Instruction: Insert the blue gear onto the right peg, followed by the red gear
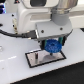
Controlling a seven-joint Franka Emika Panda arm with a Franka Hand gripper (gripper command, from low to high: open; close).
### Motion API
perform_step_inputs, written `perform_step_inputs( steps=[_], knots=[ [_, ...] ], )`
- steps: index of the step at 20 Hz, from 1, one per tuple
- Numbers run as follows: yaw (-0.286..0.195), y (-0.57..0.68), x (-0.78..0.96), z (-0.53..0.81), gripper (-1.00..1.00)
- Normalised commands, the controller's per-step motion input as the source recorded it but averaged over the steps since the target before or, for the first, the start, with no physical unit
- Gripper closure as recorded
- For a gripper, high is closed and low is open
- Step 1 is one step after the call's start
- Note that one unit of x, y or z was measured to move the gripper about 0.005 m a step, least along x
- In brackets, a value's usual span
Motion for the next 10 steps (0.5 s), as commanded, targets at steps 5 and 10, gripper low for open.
perform_step_inputs(
  steps=[5,10],
  knots=[
    [0.000,-0.04,0.20,-0.06,1.00],
    [0.000,-0.02,0.16,-0.04,1.00]
  ],
)
